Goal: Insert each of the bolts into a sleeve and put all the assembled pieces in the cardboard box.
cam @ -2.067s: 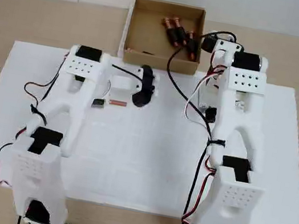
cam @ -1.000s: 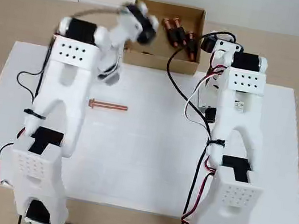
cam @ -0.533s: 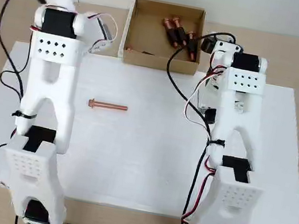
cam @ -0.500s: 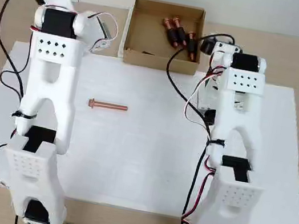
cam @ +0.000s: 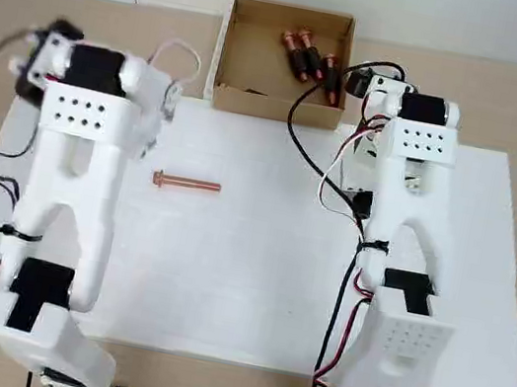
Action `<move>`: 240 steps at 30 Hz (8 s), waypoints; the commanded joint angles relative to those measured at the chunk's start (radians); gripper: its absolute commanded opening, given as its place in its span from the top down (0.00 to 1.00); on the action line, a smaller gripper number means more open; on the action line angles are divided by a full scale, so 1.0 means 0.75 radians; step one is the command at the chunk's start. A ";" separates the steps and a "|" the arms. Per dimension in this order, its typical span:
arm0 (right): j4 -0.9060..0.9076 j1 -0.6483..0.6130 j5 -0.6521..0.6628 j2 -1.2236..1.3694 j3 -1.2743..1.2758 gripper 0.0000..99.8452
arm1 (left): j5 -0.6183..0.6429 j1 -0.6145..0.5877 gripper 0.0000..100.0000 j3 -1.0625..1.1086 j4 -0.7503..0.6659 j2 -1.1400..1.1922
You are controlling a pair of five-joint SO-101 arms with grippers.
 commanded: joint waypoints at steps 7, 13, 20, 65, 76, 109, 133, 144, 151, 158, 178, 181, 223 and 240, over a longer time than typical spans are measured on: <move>0.003 0.003 0.004 -0.089 -0.006 1.00 | 0.029 0.006 0.88 0.185 -0.317 0.184; 0.005 0.003 0.004 -0.089 -0.006 1.00 | 0.029 0.008 0.88 0.181 -0.329 0.323; 0.003 0.003 0.004 -0.089 -0.006 1.00 | 0.131 0.008 0.88 0.187 -0.329 0.360; 0.003 0.007 0.004 -0.087 -0.006 1.00 | -0.440 0.139 0.99 -0.470 0.104 0.552; 0.007 0.005 0.004 -0.089 -0.006 1.00 | -1.367 0.053 0.99 -0.269 0.104 0.327; 0.009 0.001 0.004 -0.089 -0.006 1.00 | -1.254 -0.080 0.99 -0.277 0.102 0.646; 0.007 0.001 0.004 -0.093 -0.006 1.00 | -1.866 0.049 0.96 -0.281 0.072 0.679; 0.007 0.001 0.004 -0.089 -0.006 1.00 | -1.866 0.041 0.92 -0.275 -0.031 0.687; 0.007 0.001 0.004 -0.089 -0.006 1.00 | -1.866 0.041 0.92 -0.273 -0.033 0.687; 0.009 0.001 0.004 -0.089 -0.006 1.00 | -1.866 -0.012 0.92 -0.202 -0.094 0.689; 0.009 0.001 0.004 -0.089 -0.006 1.00 | -1.868 -0.051 0.94 0.013 -0.258 0.683; 0.007 0.001 0.004 -0.089 -0.006 1.00 | -1.868 -0.051 0.98 -0.003 -0.241 0.669; -0.230 0.001 0.012 -1.711 0.779 1.00 | -1.592 0.025 0.99 0.271 -0.137 -0.912; -1.059 -0.498 0.004 -2.200 1.854 1.00 | -1.311 0.225 0.99 0.717 -0.702 -1.105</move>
